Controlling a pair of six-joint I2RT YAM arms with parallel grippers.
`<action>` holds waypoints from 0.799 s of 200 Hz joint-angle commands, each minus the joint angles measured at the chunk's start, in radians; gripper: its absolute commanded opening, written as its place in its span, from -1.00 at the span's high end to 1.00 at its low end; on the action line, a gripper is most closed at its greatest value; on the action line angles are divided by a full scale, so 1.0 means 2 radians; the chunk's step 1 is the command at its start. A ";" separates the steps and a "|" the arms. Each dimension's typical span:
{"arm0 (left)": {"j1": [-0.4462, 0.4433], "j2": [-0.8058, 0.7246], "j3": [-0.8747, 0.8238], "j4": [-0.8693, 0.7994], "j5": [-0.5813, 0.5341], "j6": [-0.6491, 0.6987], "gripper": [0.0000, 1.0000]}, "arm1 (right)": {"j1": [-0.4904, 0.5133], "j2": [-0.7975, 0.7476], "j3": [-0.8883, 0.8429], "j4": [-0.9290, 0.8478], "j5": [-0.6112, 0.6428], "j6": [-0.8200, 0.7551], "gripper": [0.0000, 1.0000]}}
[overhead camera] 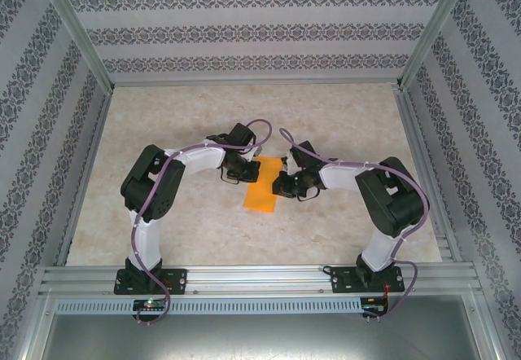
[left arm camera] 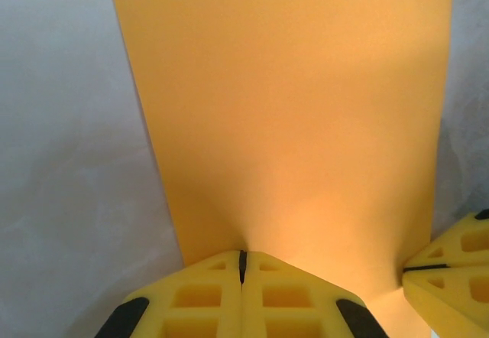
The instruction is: Fold a paper plane with a square sheet of paper (pick it up from the middle)
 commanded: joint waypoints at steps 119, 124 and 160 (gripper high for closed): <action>0.013 0.071 -0.035 -0.051 -0.083 0.022 1.00 | 0.037 0.034 0.017 -0.027 -0.012 0.018 0.82; 0.014 0.070 -0.035 -0.051 -0.083 0.023 1.00 | 0.036 0.032 0.013 -0.031 -0.011 0.015 0.82; 0.018 0.071 -0.034 -0.054 -0.086 0.025 1.00 | 0.040 -0.001 -0.024 -0.058 -0.011 0.004 0.82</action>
